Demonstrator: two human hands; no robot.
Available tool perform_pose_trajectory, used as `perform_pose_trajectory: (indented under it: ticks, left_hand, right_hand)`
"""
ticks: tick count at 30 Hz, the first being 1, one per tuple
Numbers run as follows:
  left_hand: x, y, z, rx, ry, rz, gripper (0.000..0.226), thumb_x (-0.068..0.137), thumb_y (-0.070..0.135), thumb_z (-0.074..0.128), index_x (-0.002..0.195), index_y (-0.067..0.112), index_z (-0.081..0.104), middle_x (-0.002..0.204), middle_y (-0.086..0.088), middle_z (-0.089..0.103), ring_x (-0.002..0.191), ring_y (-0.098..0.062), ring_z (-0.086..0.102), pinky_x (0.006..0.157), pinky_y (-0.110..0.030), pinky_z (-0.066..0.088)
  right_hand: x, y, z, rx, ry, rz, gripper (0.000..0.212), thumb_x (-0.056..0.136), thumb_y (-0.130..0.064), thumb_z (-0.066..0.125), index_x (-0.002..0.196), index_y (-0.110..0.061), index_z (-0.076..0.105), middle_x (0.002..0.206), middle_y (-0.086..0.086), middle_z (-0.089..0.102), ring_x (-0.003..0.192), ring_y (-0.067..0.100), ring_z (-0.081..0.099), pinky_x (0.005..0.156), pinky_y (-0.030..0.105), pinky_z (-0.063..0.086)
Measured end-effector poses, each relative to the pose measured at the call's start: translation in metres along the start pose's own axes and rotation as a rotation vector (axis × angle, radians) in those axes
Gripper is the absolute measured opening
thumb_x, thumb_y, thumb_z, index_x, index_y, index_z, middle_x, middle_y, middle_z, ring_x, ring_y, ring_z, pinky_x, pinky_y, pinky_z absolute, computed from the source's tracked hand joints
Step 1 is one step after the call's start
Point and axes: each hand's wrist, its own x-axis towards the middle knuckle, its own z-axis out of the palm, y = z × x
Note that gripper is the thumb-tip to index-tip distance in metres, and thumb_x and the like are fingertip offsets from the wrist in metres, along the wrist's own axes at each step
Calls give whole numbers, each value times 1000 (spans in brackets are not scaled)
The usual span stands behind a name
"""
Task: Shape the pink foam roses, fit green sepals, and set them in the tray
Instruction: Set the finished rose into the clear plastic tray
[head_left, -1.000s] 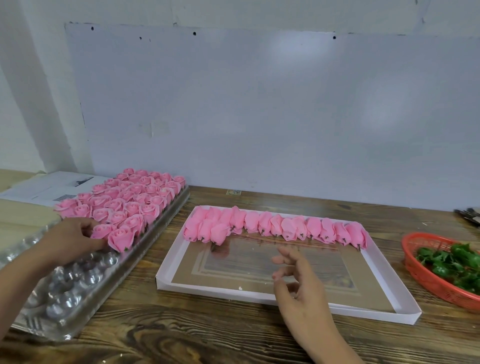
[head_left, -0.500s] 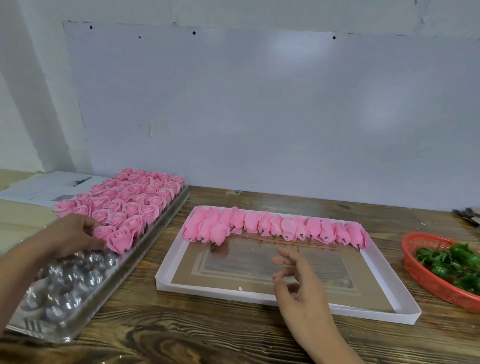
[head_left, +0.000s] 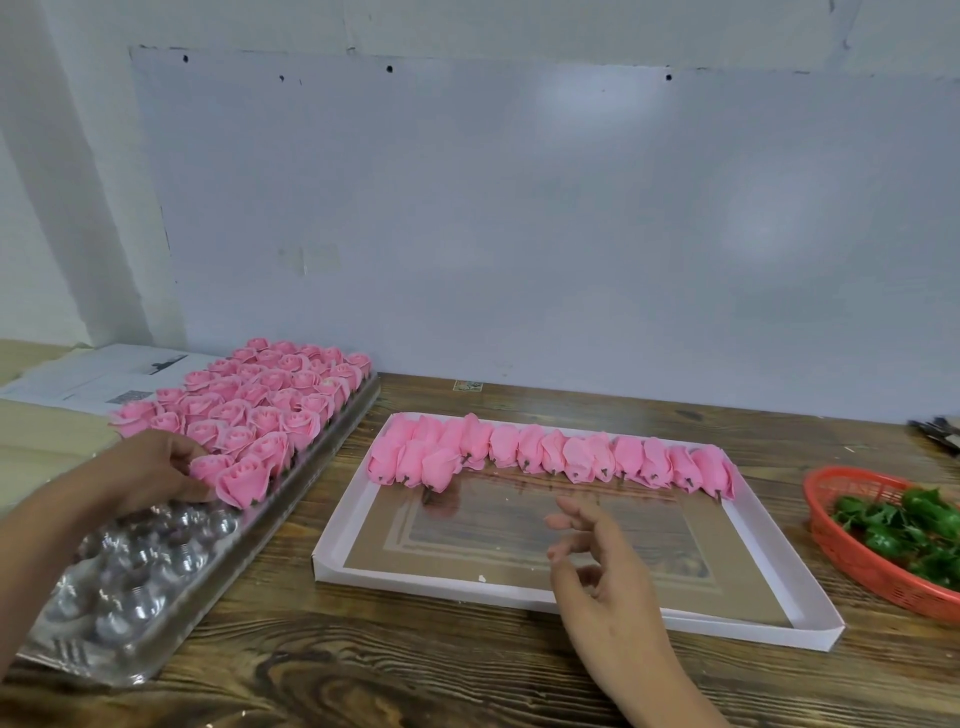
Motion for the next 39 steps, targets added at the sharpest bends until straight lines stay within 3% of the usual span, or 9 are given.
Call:
perform_pose_trajectory:
  ticks: [12,20,23,26,29,31,33,36,39]
  left_hand:
    - [-5,6,2,-41,-8,-54,35,71,2,87,102,12,74,75,-6,77,78,-31,73,76,-31,51]
    - [-34,12,-1,-149,15,-104,64,71,12,90,128,14,63,114,-11,67,99,-29,63,89,-44,51]
    - [-53,25,-2,-150,222,-113,69,75,9,86,137,7,56,121,-16,65,97,-31,62,87,-46,51]
    - [-93,70,22,-47,539,116,39,89,18,70,127,21,62,102,4,68,78,-16,64,66,-37,55]
    - [-136,124,72,-84,281,463,16,92,33,62,102,45,65,91,24,65,84,4,61,68,-13,45]
    - [-148,142,103,-1,-5,580,6,90,48,64,95,49,62,99,31,61,97,13,55,76,-7,41]
    - [-148,143,128,107,-165,660,23,88,58,63,102,40,64,103,25,59,100,9,52,86,-12,41]
    - [-142,141,147,194,-59,746,32,98,53,52,102,24,65,104,14,58,102,-2,53,82,-14,37]
    - [-139,138,153,222,63,824,31,103,46,45,99,22,65,100,11,61,98,-7,56,78,-17,38]
  right_hand:
    - [0,-1,1,14,18,5,56,88,6,57,117,-41,54,102,-20,65,90,7,62,66,14,48]
    - [2,5,3,-61,14,-13,45,88,2,59,107,-39,59,101,-30,64,90,4,63,66,13,47]
    - [2,5,2,-99,-19,-9,39,89,-1,59,102,-38,62,98,-30,64,88,2,62,67,9,46]
    - [2,3,-1,-197,-92,-4,28,92,-16,61,95,-44,62,98,-33,62,85,0,61,67,10,45]
    - [2,-3,-5,-331,-214,-17,4,88,-49,62,88,-46,59,97,-34,60,87,-2,59,67,14,45]
    - [1,-2,-7,-455,-319,-9,31,76,-70,58,85,-41,59,91,-26,62,84,-3,59,66,14,45]
    - [2,-2,-8,-576,-366,-35,36,77,-68,61,87,-34,59,84,-17,62,83,-1,57,68,16,45]
    - [3,1,-9,-618,-386,-93,24,88,-55,59,88,-31,61,85,-17,60,86,1,54,79,27,49]
    - [4,2,-9,-581,-385,-47,24,86,-59,57,80,-36,60,81,-16,63,83,2,57,75,26,50]
